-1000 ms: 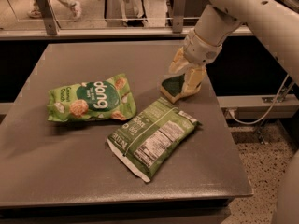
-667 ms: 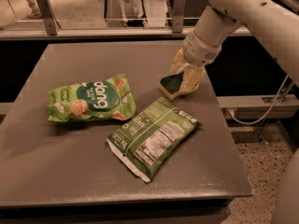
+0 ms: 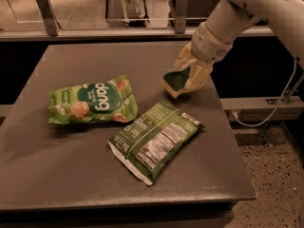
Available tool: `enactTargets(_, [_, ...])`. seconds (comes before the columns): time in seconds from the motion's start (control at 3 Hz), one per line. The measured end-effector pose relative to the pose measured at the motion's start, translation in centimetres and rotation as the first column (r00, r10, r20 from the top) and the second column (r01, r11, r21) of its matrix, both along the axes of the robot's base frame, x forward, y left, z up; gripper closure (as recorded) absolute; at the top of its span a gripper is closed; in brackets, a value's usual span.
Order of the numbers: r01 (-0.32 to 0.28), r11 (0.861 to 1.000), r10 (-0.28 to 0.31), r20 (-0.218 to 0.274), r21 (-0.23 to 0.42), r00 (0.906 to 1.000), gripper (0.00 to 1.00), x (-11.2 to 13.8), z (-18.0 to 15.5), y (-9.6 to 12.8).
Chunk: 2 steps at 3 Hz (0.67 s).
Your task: Pick sponge
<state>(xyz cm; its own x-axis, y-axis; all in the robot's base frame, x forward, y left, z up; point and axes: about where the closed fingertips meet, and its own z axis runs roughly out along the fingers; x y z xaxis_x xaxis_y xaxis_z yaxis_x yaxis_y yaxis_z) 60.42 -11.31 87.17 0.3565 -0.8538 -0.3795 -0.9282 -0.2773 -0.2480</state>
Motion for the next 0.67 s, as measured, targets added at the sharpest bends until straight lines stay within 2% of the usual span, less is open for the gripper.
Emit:
enactTargets(0.33, [0.003,1.000,-0.006,0.090,0.027,0.9960,1.00,-1.73,5.32,-0.65])
enactTargets(0.67, [0.003,1.000,-0.006,0.090,0.027,0.9959,1.00,-1.72,5.31,-0.64])
